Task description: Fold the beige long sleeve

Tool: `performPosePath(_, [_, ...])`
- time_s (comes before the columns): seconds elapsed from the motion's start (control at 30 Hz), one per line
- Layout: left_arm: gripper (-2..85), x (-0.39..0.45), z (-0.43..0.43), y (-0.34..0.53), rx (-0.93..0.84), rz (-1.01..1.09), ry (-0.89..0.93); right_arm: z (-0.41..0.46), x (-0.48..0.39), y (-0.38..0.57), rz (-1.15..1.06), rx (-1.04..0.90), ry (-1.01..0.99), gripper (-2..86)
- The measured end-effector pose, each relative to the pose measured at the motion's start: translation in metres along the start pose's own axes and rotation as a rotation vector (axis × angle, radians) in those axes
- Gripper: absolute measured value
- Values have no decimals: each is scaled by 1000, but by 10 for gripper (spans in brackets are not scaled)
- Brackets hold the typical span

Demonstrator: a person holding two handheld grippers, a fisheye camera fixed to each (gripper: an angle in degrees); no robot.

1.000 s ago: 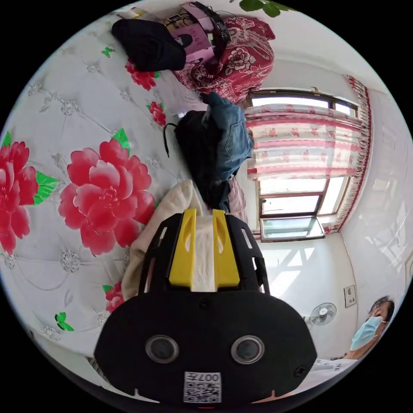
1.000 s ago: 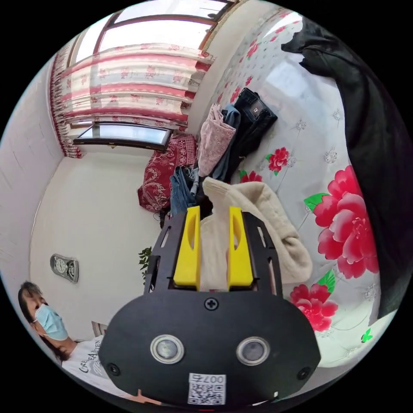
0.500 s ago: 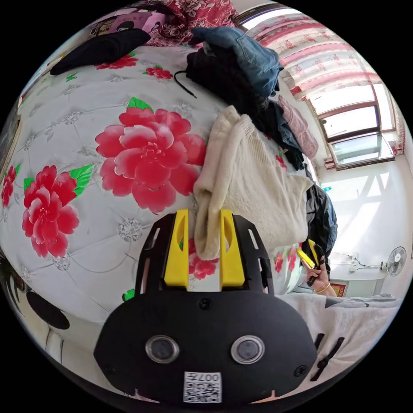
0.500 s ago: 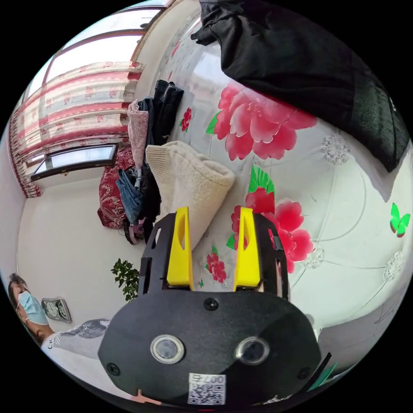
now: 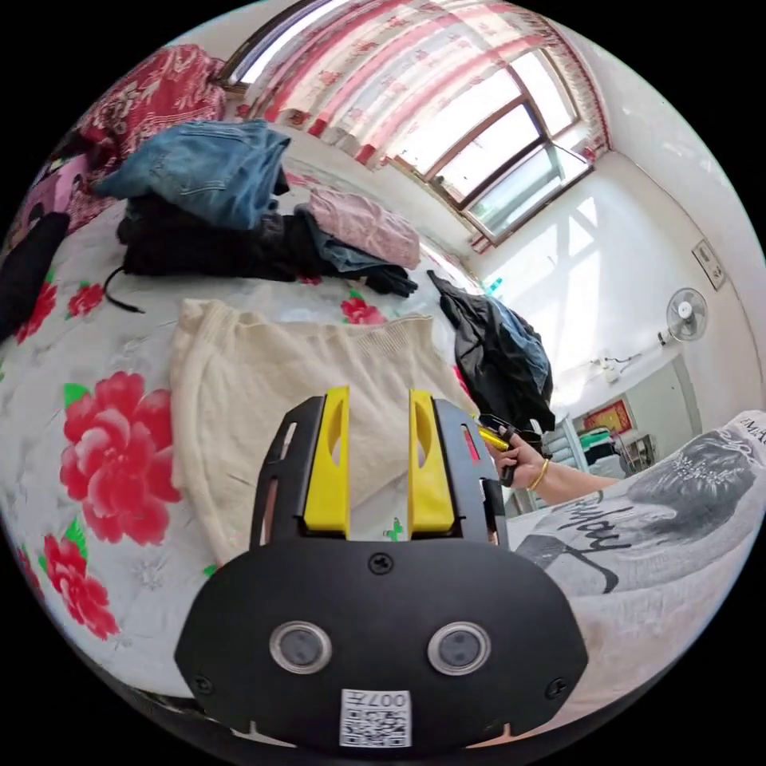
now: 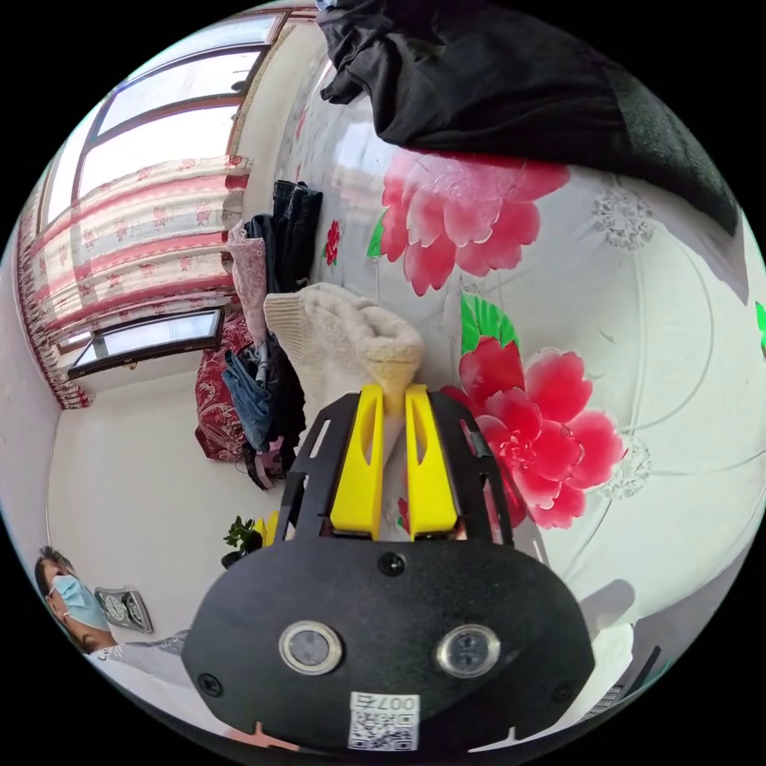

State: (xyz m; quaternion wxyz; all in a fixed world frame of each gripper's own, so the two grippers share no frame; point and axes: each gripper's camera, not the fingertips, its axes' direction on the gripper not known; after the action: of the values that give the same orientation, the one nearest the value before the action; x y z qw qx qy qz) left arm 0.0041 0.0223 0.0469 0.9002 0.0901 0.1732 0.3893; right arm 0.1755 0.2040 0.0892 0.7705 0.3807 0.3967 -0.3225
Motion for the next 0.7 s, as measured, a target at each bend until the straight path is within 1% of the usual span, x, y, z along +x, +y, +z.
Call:
performPosePath(0.03, [107, 15, 25, -11, -34, 57, 34, -2, -6, 4, -6, 6, -4, 43])
performPosePath(0.1, [107, 33, 76, -20, -143, 127, 28, -5, -13, 10, -11, 8, -22, 38])
performPosePath(0.13, [105, 37, 117, -19, -272, 149, -8, -6, -17, 13, -10, 6, -23, 36])
performPosePath(0.17, [100, 38, 162, -10, -438, 175, -87, -8, -21, 17, -10, 5, -17, 33])
performPosePath(0.2, [99, 39, 175, -4, -466, 206, -115, -8, -23, 19, -9, 5, -15, 32])
performPosePath(0.23, [97, 48, 172, 3, -375, 301, -135, -10, -27, 22, 5, 15, -14, 29])
performPosePath(0.27, [95, 51, 172, 6, -376, 316, -146, -11, -30, 24, 26, 20, -28, 27])
performPosePath(0.33, [93, 48, 162, 7, -375, 276, -108, -10, -44, 24, 37, 28, -53, 25])
performPosePath(0.4, [91, 41, 141, 11, -350, 238, -65, -7, -77, 25, -41, 35, -63, 22])
performPosePath(0.47, [87, 24, 100, 22, -267, 149, -38, 6, -149, 27, -237, 1, -58, 20])
performPosePath(0.5, [87, 19, 88, 26, -250, 124, -32, 11, -170, 29, -296, -14, -55, 20])
performPosePath(0.57, [84, -5, 40, 45, -168, 26, -19, 42, -264, 48, -595, -123, -22, 20])
performPosePath(0.6, [83, -11, 28, 50, -150, 7, -12, 53, -289, 58, -686, -153, -2, 21])
performPosePath(0.67, [85, -38, -14, 71, -105, -79, 28, 98, -372, 110, -1027, -288, 45, 24])
performPosePath(0.7, [84, -45, -25, 76, -87, -104, 21, 111, -387, 126, -1101, -330, 51, 25])
